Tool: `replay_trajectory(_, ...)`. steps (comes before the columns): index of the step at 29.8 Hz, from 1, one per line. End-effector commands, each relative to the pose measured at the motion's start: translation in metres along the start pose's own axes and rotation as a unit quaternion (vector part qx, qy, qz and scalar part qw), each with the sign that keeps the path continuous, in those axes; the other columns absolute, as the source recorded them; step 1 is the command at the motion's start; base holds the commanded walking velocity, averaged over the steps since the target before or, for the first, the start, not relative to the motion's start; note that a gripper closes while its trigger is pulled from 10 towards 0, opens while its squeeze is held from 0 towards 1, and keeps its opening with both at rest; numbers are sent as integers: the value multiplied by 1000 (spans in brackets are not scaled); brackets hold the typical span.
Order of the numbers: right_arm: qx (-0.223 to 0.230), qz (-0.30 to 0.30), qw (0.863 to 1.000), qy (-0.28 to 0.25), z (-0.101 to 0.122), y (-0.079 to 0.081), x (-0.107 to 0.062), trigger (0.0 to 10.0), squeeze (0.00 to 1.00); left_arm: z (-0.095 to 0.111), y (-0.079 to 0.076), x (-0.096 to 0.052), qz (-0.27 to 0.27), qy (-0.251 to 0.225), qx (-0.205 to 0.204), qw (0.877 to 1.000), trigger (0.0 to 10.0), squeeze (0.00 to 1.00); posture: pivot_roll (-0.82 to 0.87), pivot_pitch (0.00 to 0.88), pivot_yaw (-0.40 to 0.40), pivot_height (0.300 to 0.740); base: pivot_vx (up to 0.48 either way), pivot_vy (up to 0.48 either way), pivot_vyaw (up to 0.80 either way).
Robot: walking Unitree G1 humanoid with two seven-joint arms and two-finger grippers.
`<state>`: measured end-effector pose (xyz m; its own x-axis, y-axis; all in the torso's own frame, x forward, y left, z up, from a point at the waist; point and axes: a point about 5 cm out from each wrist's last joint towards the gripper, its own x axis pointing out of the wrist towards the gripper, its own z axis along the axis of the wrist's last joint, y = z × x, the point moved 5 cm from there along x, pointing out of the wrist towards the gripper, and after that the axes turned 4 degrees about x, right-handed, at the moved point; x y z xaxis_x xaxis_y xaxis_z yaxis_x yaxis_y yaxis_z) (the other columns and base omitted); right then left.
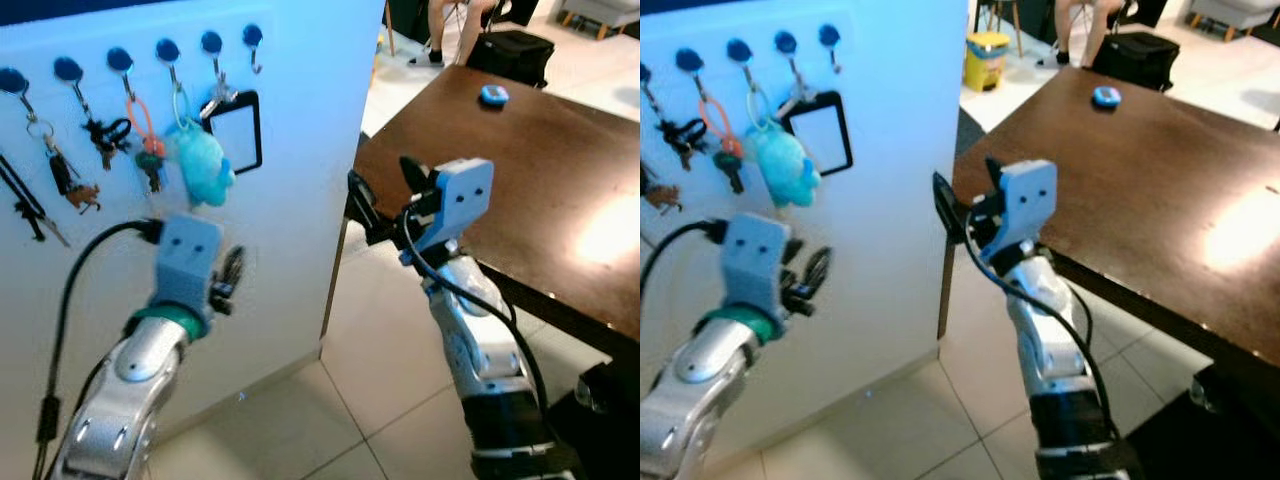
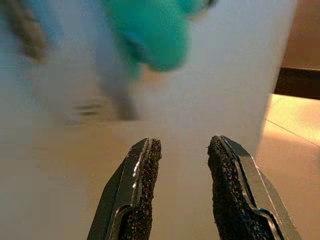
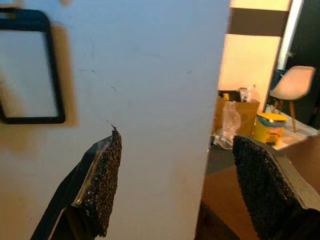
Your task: Hang keys on a hook
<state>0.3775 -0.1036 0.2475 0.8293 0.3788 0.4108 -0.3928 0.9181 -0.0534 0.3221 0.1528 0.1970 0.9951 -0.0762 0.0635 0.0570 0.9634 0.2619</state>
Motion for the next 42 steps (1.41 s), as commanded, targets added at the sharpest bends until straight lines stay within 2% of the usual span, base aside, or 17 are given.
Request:
replay_trajectory(1, 0, -7, 1000, 26, -17, -3, -10, 10000, 0, -9, 16, -7, 39, 9, 14, 999, 10000, 0, -24, 78, 61, 740, 0, 0, 0)
replay_trajectory(2, 0, -10, 999, 36, -23, -5, -15, 10000, 0, -15, 26, -10, 62, 19, 21, 998, 10000, 0, -25, 78, 60, 740, 0, 0, 0)
replay_trajectory(7, -1, -18, 998, 57, -36, -7, -25, 10000, 0, -25, 36, -11, 89, 33, 24, 995, 10000, 0, -40, 72, 61, 740, 0, 0, 0)
replay_trajectory(13, -4, -25, 998, 66, -42, -9, -27, 10000, 0, -25, 29, -4, 86, 25, 16, 996, 10000, 0, -53, 61, 68, 740, -181, 0, 0)
replay_trajectory(42, -10, -37, 997, 64, -42, -14, -26, 10000, 0, -24, 26, -5, 87, 4, 29, 996, 10000, 0, -43, 73, 69, 740, -430, 0, 0)
